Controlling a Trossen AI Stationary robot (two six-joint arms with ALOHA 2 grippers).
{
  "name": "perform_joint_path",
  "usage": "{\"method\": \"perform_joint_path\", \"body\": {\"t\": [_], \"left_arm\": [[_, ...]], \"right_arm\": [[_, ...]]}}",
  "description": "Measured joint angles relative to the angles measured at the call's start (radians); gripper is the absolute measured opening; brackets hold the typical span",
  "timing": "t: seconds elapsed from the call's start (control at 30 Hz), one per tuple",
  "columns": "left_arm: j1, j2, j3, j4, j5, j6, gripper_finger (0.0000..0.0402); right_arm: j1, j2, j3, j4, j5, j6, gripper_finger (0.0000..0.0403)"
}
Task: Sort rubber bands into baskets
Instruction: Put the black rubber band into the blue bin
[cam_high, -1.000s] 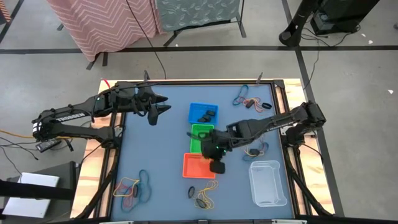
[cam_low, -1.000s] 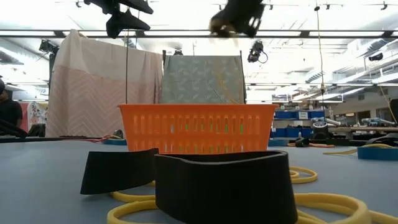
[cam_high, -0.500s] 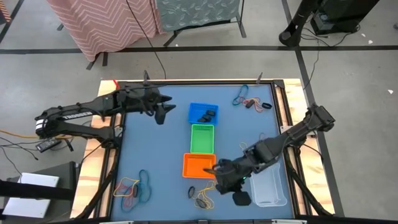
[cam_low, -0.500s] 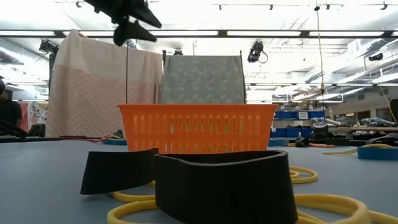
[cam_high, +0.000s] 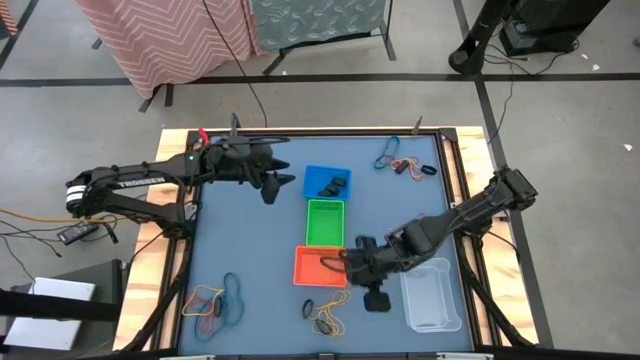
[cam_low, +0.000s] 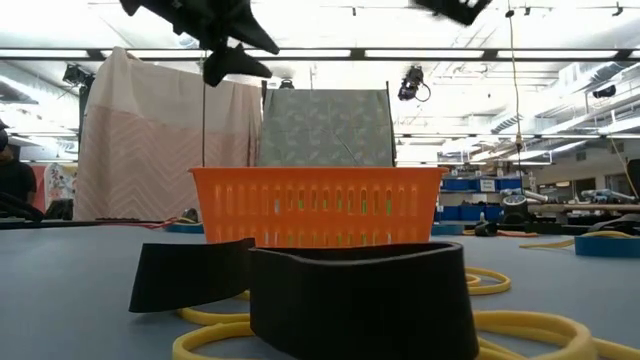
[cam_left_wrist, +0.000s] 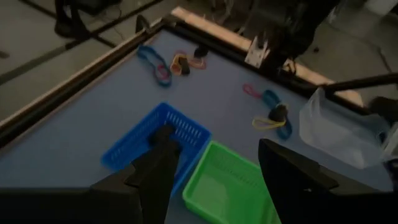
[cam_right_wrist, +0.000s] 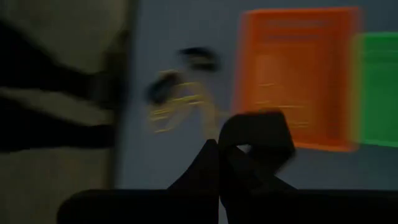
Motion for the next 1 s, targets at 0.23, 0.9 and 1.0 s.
{"method": "perform_joint_path", "body": {"t": [0.23,0.9,1.0], "left_arm": [[0.0,-0.049,0.05,0.063,0.163,-0.036,0.0232],[-0.034,-0.142,0.11,0.054,0.084,-0.089,0.0232],[-0.034,-0.136,0.11,0.058,0.076,-0.09,0.0232]], "right_arm": [[-0.274,0.0,-0.017,0.079,0.188,-0.152,0.0008],[-0.77,0.071,-0.146,0.418,-0.152,-0.213,0.0044],[-0.741,0.099,-0.146,0.417,-0.116,-0.206,0.0083]]}}
